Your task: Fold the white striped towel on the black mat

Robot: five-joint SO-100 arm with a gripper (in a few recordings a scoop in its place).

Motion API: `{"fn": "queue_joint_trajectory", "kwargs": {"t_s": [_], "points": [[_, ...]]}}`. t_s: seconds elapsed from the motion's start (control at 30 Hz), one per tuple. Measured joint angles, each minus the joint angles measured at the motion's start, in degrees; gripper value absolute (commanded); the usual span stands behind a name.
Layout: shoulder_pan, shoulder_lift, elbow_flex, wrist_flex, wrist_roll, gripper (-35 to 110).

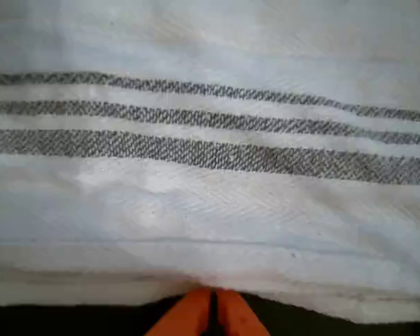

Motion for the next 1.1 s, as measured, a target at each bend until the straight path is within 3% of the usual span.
{"fn": "queue_joint_trajectory", "kwargs": {"t_s": [1.1], "points": [[0.44, 0.0, 0.0, 0.0, 1.41, 0]]}}
